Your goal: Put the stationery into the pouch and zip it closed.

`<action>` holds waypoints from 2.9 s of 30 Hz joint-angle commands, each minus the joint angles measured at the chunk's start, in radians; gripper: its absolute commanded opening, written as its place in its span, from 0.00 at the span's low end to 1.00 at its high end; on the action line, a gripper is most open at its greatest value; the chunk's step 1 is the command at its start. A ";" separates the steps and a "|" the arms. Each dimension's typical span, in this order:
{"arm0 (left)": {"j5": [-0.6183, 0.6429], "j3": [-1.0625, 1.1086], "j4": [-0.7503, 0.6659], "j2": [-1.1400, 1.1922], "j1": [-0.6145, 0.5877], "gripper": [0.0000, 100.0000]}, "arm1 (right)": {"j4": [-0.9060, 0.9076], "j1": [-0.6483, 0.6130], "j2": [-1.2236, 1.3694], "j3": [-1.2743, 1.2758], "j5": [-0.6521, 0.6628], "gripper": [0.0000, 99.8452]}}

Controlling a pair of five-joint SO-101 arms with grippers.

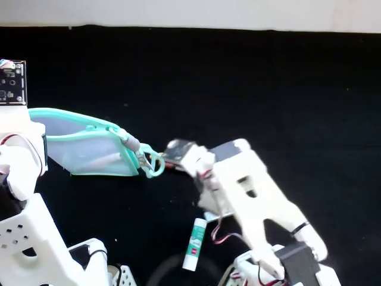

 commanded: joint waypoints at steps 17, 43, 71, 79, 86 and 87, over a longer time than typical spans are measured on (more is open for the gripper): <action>0.006 0.016 0.000 0.010 -0.008 0.01 | -0.001 0.111 -0.039 0.071 0.732 0.17; 0.008 0.016 0.000 0.010 -0.008 0.01 | -0.239 0.156 -0.051 -0.028 0.279 0.01; 0.006 0.016 0.000 0.012 -0.004 0.01 | -0.533 -0.352 -0.050 -0.874 -0.715 0.01; 0.006 0.018 0.002 0.012 -0.002 0.01 | -0.541 -0.527 -0.036 -0.947 -0.723 0.01; 0.006 0.067 -0.002 0.008 -0.002 0.01 | -0.587 -0.581 0.076 -0.949 -0.729 0.01; 0.006 0.065 -0.002 0.007 -0.002 0.01 | -0.591 -0.582 0.091 -0.949 -0.729 0.01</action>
